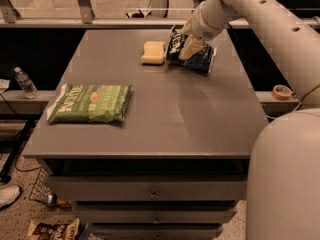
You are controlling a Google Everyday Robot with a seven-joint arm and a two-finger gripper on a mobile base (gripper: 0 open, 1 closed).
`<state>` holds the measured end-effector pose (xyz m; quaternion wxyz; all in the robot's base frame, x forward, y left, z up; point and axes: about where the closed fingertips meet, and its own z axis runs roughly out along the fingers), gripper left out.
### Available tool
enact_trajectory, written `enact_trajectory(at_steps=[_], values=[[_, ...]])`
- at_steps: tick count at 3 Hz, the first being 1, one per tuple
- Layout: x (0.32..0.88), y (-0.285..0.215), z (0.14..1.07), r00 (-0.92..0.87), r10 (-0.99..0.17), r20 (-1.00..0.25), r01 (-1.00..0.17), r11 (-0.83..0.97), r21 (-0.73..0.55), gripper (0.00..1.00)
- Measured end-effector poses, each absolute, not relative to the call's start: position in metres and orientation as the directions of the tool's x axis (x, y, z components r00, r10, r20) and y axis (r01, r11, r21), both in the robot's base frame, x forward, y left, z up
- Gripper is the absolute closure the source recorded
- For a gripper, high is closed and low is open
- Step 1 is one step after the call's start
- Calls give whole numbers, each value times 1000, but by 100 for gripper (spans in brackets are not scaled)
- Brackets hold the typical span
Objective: Move blue chip bag near sponge
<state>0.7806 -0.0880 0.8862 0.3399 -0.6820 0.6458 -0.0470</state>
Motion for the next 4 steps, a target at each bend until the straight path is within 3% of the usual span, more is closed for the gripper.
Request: enact_trajectory(at_steps=[1, 2, 4], values=[[780, -87, 887, 169, -913, -370, -848, 57, -528, 0], [777, -88, 909, 201, -917, -345, -827, 30, -561, 0], [742, -162, 974, 58, -947, -317, -731, 176, -659, 0]])
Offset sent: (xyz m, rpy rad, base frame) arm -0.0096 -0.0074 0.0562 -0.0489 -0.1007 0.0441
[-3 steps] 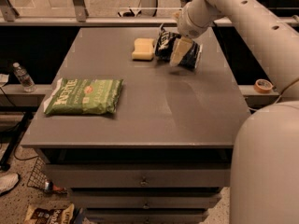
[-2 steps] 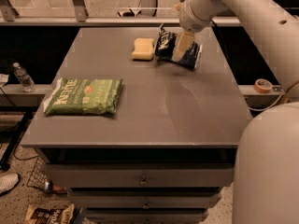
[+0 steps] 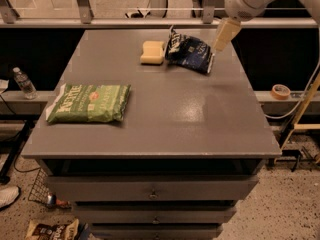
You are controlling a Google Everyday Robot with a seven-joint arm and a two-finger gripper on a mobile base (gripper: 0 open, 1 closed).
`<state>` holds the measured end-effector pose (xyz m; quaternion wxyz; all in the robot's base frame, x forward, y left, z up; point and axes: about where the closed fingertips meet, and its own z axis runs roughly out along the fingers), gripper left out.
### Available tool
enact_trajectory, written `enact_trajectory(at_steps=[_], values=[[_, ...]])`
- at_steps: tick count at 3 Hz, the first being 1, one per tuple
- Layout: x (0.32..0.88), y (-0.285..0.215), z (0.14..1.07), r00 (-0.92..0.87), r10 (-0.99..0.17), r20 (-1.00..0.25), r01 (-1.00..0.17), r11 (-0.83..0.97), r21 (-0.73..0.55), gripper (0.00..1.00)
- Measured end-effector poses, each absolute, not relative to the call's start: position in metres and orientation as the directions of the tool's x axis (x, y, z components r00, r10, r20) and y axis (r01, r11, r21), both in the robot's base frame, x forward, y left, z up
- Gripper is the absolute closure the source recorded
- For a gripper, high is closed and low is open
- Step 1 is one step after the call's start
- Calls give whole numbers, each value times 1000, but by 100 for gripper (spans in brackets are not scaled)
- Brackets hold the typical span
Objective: Move blue chip bag near sponge
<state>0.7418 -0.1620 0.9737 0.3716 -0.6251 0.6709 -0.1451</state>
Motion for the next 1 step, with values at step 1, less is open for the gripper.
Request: enact_trajectory(at_steps=[1], values=[[737, -165, 962, 41, -947, -318, -742, 184, -645, 0]])
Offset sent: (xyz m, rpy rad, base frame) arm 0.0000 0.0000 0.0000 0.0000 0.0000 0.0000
